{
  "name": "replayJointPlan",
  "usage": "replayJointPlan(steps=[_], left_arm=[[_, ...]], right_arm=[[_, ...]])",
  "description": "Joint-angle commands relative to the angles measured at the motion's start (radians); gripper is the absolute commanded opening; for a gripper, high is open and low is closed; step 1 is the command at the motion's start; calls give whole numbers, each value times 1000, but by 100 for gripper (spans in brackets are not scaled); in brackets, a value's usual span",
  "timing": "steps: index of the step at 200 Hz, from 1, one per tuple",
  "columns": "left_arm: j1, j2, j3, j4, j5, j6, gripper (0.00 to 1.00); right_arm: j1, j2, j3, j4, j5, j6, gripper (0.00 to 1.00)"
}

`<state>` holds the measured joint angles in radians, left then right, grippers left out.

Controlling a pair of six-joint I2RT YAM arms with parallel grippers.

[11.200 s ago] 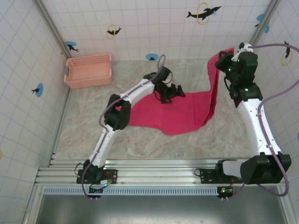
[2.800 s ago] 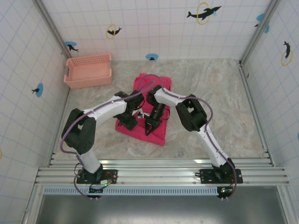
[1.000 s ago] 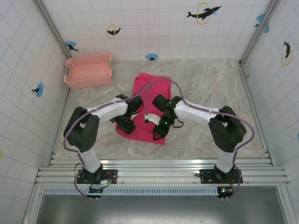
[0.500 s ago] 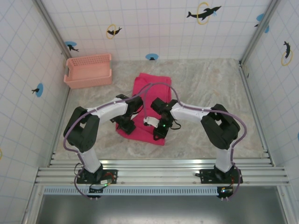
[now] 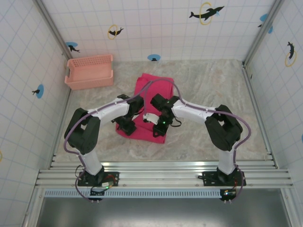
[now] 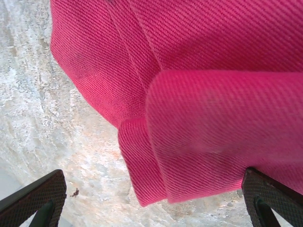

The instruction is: Roll up the long pants

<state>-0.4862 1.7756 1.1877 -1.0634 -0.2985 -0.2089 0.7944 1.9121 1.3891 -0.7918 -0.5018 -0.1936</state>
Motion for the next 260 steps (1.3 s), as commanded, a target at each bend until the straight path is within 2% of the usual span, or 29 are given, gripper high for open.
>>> replayJointPlan(steps=[1, 60, 85, 109, 132, 167, 187, 206, 229, 242, 260], left_arm=[[-3, -28, 18, -46, -28, 7, 98], [-3, -46, 40, -82, -71, -5, 98], [-3, -74, 72, -102, -120, -10, 97], [-2, -84, 95, -79, -115, -3, 98], [-1, -25, 123, -43, -138, -19, 97], [2, 130, 149, 23, -99, -33, 97], [3, 155, 135, 62, -92, -38, 97], [26, 167, 122, 87, -78, -42, 98], [41, 188, 125, 93, -75, -36, 97], [44, 193, 127, 93, -73, -34, 97], [47, 197, 131, 92, -65, -28, 97]], right_arm=[[-13, 11, 96, -20, 1, -22, 0], [-56, 176, 238, -85, -54, -39, 0], [-69, 211, 240, -107, -60, -45, 1], [-76, 236, 238, -117, -63, -50, 1], [-82, 257, 238, -121, -74, -50, 2], [-96, 268, 238, -120, -86, -30, 4], [-110, 265, 235, -118, -117, -20, 5], [-116, 266, 233, -110, -148, -2, 11], [-122, 242, 219, -86, -119, 38, 29], [-136, 176, 176, -35, -28, 82, 43], [-155, 56, 109, 10, 100, 105, 48]])
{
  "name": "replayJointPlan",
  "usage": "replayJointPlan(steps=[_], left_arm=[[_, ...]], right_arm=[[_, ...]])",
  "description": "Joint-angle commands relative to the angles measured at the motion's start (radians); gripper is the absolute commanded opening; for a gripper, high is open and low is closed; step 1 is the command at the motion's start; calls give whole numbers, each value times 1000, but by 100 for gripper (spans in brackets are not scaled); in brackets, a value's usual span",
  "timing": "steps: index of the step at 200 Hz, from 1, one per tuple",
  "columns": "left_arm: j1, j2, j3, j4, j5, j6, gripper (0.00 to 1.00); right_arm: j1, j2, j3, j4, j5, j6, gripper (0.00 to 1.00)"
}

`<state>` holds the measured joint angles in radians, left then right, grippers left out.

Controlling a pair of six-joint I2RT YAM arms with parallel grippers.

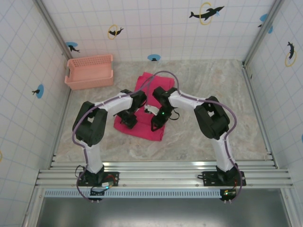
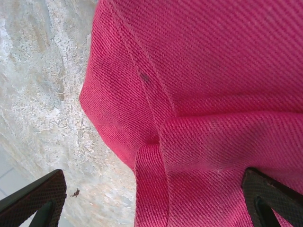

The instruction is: Roll up the long pants

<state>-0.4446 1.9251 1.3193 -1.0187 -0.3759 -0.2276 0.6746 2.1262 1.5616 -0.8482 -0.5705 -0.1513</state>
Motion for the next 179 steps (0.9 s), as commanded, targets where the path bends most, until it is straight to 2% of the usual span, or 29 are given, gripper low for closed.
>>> replayJointPlan(steps=[1, 22, 45, 69, 87, 123, 179], left_arm=[[5, 48, -1, 47, 12, -9, 97], [8, 47, 6, 43, 19, 0, 97], [8, 47, 8, 40, 23, 7, 98], [10, 37, 9, 39, 42, 17, 97], [11, 37, 16, 36, 51, 28, 97], [14, 44, 29, 28, 61, 43, 98], [16, 46, 35, 18, 61, 57, 97]], right_arm=[[-35, -164, -65, 65, 173, 59, 49], [16, -278, -123, 42, 360, -22, 53], [124, -405, -253, 135, 552, -65, 60], [229, -505, -404, 274, 648, -77, 65], [305, -516, -455, 316, 720, -86, 67], [422, -509, -550, 457, 829, -106, 67], [468, -370, -507, 497, 825, -154, 67]])
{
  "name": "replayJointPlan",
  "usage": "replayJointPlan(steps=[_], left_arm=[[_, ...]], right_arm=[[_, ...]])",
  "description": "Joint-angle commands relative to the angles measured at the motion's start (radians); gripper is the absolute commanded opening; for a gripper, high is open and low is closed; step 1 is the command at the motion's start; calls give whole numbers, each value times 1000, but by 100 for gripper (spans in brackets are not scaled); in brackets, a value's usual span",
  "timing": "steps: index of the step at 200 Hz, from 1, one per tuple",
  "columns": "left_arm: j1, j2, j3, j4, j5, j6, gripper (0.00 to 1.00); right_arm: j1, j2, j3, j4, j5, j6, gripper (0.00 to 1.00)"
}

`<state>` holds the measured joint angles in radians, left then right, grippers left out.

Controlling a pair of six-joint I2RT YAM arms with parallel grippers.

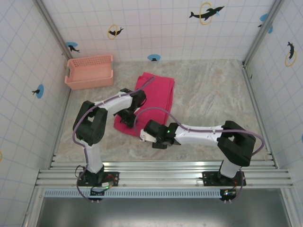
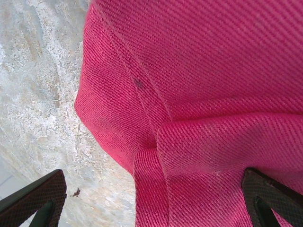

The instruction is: Roll up the long pants

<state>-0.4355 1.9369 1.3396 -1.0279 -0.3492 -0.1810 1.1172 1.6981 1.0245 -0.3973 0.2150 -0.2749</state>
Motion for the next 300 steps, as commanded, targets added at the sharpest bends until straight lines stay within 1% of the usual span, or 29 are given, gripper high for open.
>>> replayJointPlan(steps=[1, 38, 70, 77, 89, 100, 104, 108, 118, 124, 137, 144, 159, 166, 169, 178, 187, 208, 215, 226, 239, 263, 278, 287, 300], left_arm=[[7, 33, 15, 27, 35, 12, 97], [8, 40, 24, 19, 45, 21, 97], [8, 36, 33, 7, 48, 36, 97], [9, 32, 35, 5, 53, 40, 98], [9, 25, 35, 0, 53, 46, 98], [9, 18, 35, -5, 56, 48, 98], [11, 16, 35, -8, 56, 47, 97], [11, 13, 36, -10, 56, 64, 98], [13, 5, 35, -12, 54, 87, 97], [16, -1, 35, -15, 54, 91, 98], [24, -14, 35, -23, 52, 98, 97], [29, -23, 35, -25, 54, 102, 98], [42, -47, 36, -36, 59, 108, 98], [49, -59, 35, -44, 62, 113, 98], [50, -65, 68, -50, 62, 116, 98], [56, -81, 96, -72, 59, 116, 98], [58, -99, 128, -94, 57, 120, 98], [61, -142, 214, -153, 25, 126, 98], [64, -156, 241, -168, 17, 129, 98], [67, -179, 275, -187, 13, 130, 98], [67, -203, 294, -202, 4, 134, 98], [68, -254, 265, -196, 5, 124, 98], [69, -284, 214, -176, 19, 115, 98], [68, -296, 183, -164, 27, 109, 98], [67, -306, 139, -149, 35, 99, 97]], right_arm=[[26, 60, 31, 46, 38, -31, 67], [48, 155, 49, 48, 82, -58, 65], [69, 233, 51, 142, 235, -95, 62], [69, 253, 54, 150, 251, -110, 62], [68, 296, 72, 155, 323, -123, 57], [64, 330, 89, 144, 330, -146, 53], [63, 339, 94, 145, 342, -144, 51], [61, 351, 101, 142, 345, -143, 45], [46, 367, 129, 96, 282, -137, 28], [40, 370, 136, 84, 264, -129, 22], [33, 362, 136, 67, 221, -121, 17], [30, 346, 132, 63, 176, -119, 15], [11, 306, 146, -20, 87, -98, 11], [2, 282, 150, -51, 25, -100, 11], [-4, 274, 157, -70, 1, -102, 10], [-20, 253, 179, -121, -58, -91, 9], [-48, 240, 214, -194, -173, -88, 9], [-113, 254, 338, -375, -394, -56, 6], [-126, 253, 364, -407, -447, -46, 5], [-153, 251, 401, -455, -586, -34, 6], [-187, 254, 440, -489, -721, -2, 6], [-236, 280, 520, -556, -937, 30, 6], [-261, 330, 599, -622, -1046, 54, 6], [-281, 365, 644, -667, -1138, 56, 6], [-307, 389, 669, -666, -1204, 87, 6]])
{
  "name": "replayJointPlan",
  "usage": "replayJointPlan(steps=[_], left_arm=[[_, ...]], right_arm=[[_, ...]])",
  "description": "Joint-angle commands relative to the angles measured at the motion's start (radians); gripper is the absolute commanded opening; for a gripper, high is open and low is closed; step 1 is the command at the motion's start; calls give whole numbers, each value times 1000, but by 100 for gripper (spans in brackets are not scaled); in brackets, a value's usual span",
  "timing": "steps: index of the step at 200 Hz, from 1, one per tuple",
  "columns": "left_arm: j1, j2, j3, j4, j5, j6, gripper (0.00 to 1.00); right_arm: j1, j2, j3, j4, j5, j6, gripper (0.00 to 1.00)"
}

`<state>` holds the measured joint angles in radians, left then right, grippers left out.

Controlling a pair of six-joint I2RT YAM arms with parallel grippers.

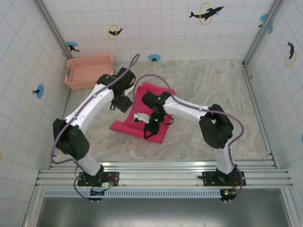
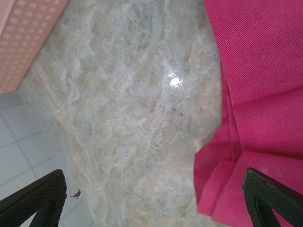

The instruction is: Roll up the long pants

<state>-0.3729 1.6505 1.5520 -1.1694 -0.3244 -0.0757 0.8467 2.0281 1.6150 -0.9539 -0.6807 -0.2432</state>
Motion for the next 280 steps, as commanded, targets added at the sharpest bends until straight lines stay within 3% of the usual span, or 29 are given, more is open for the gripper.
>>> replayJointPlan(steps=[1, 67, 136, 209, 227, 252, 280], left_arm=[[6, -20, -77, -7, 12, -7, 97], [5, -15, -188, 39, 56, -36, 97], [-25, 28, -177, 64, 95, -42, 97], [-78, 179, -203, 176, 140, -100, 97], [-79, 232, -197, 188, 125, -99, 98], [-80, 296, -178, 198, 114, -93, 98], [-78, 338, -161, 200, 120, -88, 97]], right_arm=[[-38, 60, 78, -108, -312, 57, 6], [-144, 113, -9, 92, -346, 191, 6], [-164, 175, -62, 167, -208, 243, 6], [-195, 185, -110, 270, -173, 320, 8], [-195, 181, -117, 269, -145, 315, 13], [-192, 84, -161, 276, 12, 282, 38], [-184, -67, -213, 256, 181, 241, 45]])
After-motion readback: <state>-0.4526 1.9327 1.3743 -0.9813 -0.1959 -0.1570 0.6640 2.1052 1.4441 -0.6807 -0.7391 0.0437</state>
